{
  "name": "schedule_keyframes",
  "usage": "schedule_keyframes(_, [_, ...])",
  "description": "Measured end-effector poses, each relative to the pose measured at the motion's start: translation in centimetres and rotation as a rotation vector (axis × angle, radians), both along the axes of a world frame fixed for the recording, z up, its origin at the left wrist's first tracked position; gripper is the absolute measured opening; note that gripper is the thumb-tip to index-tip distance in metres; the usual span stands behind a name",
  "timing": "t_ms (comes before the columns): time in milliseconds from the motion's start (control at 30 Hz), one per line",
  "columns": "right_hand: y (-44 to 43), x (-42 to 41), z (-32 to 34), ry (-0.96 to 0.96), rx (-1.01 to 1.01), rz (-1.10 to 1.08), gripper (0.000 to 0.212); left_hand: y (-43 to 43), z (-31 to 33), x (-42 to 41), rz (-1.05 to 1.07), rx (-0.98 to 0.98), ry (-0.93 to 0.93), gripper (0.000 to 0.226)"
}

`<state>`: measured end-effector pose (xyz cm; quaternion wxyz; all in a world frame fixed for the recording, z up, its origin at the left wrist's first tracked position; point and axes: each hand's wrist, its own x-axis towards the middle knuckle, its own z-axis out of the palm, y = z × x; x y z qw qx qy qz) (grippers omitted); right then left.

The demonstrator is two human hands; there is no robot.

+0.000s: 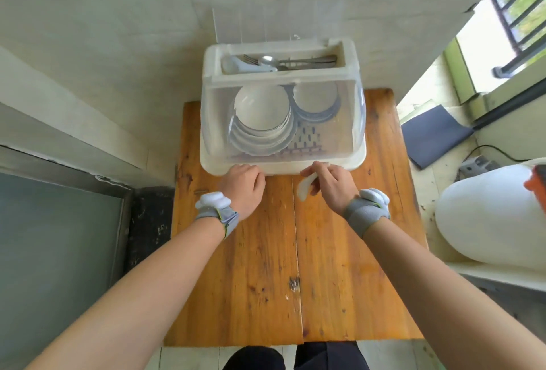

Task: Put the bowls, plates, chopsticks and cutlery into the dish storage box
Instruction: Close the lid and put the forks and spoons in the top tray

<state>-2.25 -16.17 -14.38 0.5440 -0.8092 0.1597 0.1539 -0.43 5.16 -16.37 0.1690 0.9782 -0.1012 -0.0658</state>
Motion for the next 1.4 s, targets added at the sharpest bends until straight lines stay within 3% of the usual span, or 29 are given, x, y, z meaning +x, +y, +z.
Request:
schedule_keyframes(133, [-0.1,2.2,3.9,-0.075,0.111,-0.106,0.03,0.5,3.1,2.8,-0.041,-0.064,-0.205,0.026])
schedule_keyframes(233, [-0.7,4.6,6.7,-0.172,0.227,-0.186,0.02,-0.2,4.5,5.0,-0.05,0.014,-0.357,0.021])
schedule_keyframes(333, [-1.6,7.6,8.0,-0.171,0.425,-0.289,0.022,-1.4,5.2,7.5,0.053,0.057,-0.344,0.032])
schedule_keyframes(433, [-2.5,10.7,8.6,-0.196,0.437,-0.305,0.022,-2.1,5.8,11.1,0.109,0.053,-0.256,0.05])
schedule_keyframes(667, [-3.8,16.6,7.7,-0.281,-0.017,-0.099,0.021,-1.1,4.3,14.7,0.061,0.259,-0.094,0.066])
schedule_keyframes(833, [-4.0,20.6,7.0,-0.183,-0.117,-0.001,0.022,-1.2,3.9,14.9,0.064,0.274,-0.101,0.065])
schedule_keyframes(933, [-4.1,21.8,6.9,-0.175,-0.381,0.051,0.031,-1.2,4.1,14.9,0.066,0.271,-0.117,0.066])
schedule_keyframes(1100, [-3.5,21.0,6.1,-0.339,-0.75,0.157,0.034,-1.3,4.4,15.1,0.068,0.279,-0.126,0.066])
schedule_keyframes(1233, [-2.6,19.3,4.7,-0.499,-0.82,0.254,0.038,-1.3,4.2,15.1,0.074,0.278,-0.136,0.067])
schedule_keyframes(1400, [-1.9,17.8,3.5,-0.419,-0.895,0.453,0.064,-1.3,4.2,15.1,0.072,0.277,-0.128,0.068])
